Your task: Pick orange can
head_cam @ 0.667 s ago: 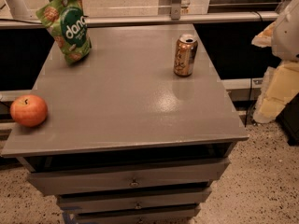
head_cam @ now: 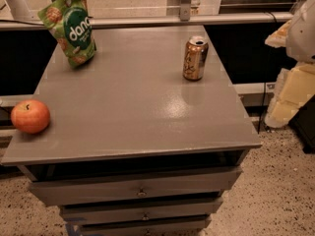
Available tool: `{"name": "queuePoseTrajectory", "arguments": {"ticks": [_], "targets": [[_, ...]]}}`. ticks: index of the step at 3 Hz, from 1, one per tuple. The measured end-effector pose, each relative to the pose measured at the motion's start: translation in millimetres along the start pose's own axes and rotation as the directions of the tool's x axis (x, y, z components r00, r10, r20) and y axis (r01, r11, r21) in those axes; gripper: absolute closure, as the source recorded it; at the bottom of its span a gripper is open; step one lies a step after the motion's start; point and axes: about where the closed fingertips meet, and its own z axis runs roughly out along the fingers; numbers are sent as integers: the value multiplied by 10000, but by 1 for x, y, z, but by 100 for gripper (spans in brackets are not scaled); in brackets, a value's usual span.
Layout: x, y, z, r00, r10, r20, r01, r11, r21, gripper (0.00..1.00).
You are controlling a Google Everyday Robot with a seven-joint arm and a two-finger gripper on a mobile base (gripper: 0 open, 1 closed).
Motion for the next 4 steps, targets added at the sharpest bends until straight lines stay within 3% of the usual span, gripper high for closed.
{"name": "queuePoseTrajectory", "arguments": {"ticks": [1,2,3,4], "targets": [[-5,-17,16,9971,290,708,-303,9994,183,0],[-16,-47,53,9835,705,1669,-766,9966,305,0],[-23,-81,89,9556,1184,2697,-1380,9889,550,0],[-32,-111,116,9110,1615,3795,-2014,9772,675,0]]}}
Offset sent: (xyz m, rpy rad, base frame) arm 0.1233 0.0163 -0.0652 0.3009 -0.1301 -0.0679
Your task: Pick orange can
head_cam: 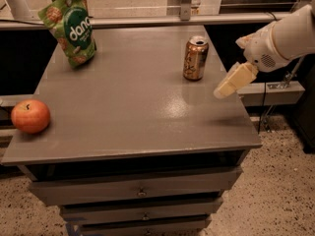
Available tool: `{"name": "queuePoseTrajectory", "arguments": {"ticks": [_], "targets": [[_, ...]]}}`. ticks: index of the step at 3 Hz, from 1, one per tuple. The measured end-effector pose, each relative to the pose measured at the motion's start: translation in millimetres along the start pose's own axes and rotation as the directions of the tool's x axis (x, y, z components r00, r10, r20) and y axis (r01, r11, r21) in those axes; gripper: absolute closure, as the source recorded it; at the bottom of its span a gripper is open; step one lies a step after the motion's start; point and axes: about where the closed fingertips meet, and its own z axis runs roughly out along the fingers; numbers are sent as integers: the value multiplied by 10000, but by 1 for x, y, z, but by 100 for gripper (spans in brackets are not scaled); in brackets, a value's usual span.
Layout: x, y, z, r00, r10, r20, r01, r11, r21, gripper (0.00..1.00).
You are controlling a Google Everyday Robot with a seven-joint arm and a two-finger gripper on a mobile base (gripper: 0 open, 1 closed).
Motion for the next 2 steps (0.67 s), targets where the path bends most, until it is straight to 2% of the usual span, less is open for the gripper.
{"name": "queuePoseTrajectory", "arguments": {"ticks": [1,2], "targets": [[-9,-25,30,9864,850,1408,-867,9962,58,0],[-28,-31,63,9427,1802,2809,-1717,9836,-547,0]]}}
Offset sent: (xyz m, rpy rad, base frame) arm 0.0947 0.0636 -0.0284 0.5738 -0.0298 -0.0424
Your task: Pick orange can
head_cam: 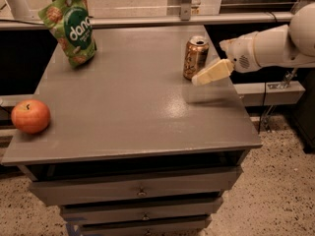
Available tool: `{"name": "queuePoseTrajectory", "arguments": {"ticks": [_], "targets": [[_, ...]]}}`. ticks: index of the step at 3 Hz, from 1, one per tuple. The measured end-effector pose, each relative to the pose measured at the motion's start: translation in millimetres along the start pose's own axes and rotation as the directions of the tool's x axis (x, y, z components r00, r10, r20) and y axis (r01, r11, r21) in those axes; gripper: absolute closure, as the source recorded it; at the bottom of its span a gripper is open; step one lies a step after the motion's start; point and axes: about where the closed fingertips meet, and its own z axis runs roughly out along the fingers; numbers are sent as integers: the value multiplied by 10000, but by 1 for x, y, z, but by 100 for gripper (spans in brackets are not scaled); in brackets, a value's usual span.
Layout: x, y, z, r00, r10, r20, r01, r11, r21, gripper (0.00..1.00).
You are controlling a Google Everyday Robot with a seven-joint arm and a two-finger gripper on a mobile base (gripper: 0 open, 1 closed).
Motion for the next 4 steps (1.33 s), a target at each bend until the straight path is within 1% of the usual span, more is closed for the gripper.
{"name": "queuePoseTrajectory", "arguments": {"ticks": [1,2,3,4], "targets": [[-12,10,33,9908,697,1161,-624,9959,-652,0],[-24,18,57,9722,1062,2086,-825,9894,-1192,18],[-29,21,71,9545,1240,2712,-877,9860,-1421,41],[-32,13,70,9459,1150,3034,-775,9881,-1328,64]]}}
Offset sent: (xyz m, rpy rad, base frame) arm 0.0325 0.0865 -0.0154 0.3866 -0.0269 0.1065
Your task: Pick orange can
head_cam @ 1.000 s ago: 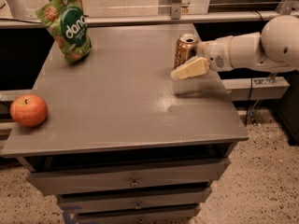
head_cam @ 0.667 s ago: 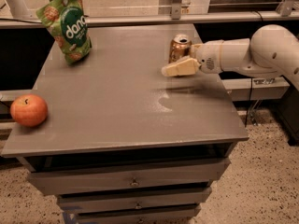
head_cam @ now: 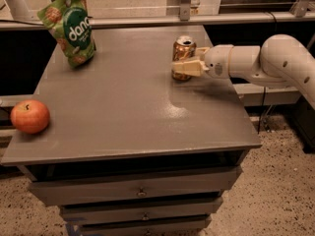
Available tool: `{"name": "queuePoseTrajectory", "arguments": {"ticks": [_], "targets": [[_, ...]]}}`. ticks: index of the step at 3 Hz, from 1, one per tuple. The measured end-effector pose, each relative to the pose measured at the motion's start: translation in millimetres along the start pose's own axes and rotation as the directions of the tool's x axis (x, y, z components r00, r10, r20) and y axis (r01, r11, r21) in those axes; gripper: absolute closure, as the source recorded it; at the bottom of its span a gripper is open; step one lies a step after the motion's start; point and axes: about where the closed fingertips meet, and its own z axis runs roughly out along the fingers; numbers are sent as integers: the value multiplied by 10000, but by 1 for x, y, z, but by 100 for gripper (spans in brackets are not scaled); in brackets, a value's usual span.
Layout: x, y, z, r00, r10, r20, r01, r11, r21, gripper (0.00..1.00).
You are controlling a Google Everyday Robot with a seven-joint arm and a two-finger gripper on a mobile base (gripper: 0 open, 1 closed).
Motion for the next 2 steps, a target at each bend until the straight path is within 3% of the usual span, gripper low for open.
{"name": "queuePoseTrajectory", "arguments": {"ticks": [1,2], "targets": [[-18,-7,-7,9993,-224,303,218,9996,182,88],[-53,-13,-20,9972,-461,591,436,9981,425,100]]}}
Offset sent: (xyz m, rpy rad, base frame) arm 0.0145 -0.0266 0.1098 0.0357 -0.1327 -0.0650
